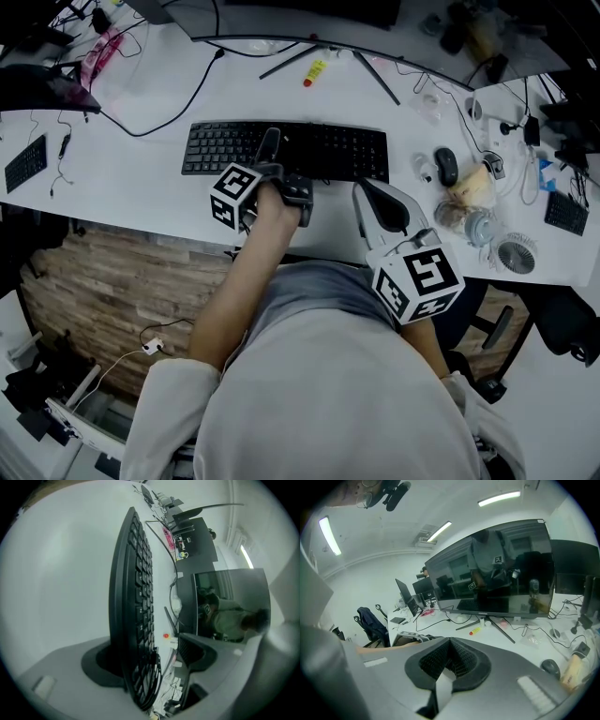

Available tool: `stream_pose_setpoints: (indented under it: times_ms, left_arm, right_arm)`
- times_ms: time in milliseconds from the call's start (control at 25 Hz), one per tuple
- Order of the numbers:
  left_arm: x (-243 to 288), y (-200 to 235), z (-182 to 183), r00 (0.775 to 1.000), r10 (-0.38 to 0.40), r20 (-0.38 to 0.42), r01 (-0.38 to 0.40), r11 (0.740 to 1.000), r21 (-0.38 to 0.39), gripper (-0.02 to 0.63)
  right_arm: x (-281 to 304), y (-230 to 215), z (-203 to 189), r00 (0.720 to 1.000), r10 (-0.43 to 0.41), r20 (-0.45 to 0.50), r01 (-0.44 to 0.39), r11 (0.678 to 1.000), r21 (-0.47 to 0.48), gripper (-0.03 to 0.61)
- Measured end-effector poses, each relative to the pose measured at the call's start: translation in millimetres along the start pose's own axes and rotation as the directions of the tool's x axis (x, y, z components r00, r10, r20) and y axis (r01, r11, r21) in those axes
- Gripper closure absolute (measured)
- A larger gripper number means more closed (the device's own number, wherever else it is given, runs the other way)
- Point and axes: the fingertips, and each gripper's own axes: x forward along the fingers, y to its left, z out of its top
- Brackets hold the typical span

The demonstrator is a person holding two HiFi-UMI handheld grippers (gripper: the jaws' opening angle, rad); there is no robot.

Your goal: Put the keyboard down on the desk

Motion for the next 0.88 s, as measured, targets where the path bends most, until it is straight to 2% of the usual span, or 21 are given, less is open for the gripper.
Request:
stream_pose_setpoints:
  times_ms: [560,880]
  left_arm:
    - [-11,6,-7,0.998,-0.027,-0.056,0.025,0.999,-0.028,0.614]
    - [-19,3,-9,0.994,-0.044,-0.097,0.044,0.999,-0.010,0.614]
  right_arm:
    - [-4,5,-1,1.000,0.001,0.008,-0.001,1.000,-0.006,0.583]
    - [-4,12,0,1.000,0.012,0.013,-0.012,1.000,-0.015,0.583]
